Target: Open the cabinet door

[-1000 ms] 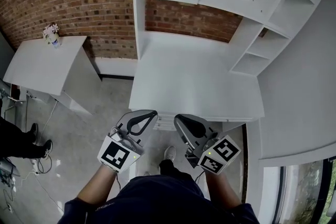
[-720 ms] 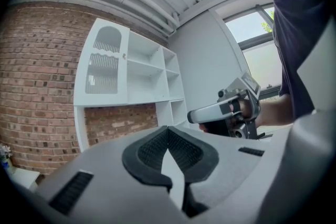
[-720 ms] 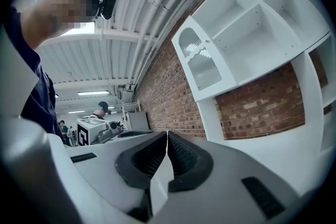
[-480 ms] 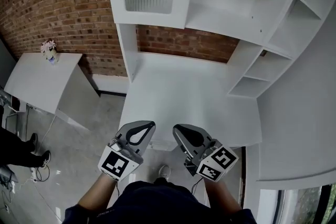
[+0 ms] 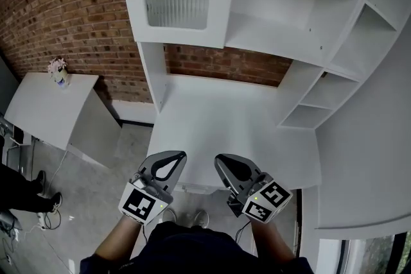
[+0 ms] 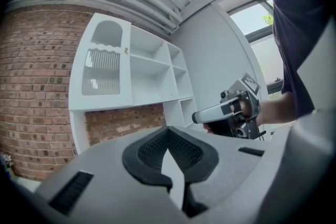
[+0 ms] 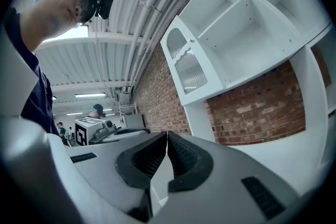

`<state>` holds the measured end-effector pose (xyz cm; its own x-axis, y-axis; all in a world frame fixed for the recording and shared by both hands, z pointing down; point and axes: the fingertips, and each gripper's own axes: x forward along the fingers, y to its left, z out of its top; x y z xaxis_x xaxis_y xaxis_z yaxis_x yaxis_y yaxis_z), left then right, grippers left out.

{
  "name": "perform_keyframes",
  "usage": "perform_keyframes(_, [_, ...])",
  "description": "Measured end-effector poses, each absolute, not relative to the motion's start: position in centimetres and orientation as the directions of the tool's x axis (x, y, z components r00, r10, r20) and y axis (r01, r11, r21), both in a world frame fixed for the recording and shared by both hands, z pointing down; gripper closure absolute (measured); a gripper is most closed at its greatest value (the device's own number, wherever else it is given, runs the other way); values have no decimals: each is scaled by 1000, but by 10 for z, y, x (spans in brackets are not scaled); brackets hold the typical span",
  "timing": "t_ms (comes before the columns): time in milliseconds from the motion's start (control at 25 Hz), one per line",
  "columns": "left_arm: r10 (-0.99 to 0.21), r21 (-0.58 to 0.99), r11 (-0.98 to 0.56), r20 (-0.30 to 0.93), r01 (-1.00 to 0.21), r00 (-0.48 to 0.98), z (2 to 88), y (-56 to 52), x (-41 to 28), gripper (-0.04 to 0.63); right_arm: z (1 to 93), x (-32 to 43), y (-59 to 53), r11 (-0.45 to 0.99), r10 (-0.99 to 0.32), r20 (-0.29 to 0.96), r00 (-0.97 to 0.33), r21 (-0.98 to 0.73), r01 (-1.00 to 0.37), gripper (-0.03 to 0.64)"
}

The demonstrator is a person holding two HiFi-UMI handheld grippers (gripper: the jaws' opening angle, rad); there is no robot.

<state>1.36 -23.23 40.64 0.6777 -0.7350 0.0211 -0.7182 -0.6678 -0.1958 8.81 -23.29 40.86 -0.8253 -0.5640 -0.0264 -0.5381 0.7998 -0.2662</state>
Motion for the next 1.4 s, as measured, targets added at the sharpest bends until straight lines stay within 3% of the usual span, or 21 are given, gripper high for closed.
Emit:
perform_keyframes(880, [-566, -378, -746, -74, -548, 821, 333, -327, -40, 589, 354, 33, -304, 680, -732, -81, -677, -142, -719, 591])
perform_keyframes(1400, [-576, -552, -626, -150, -551, 804, 259, -381, -22, 589, 289, 52, -342, 661, -739, -178, -650, -4, -750, 591])
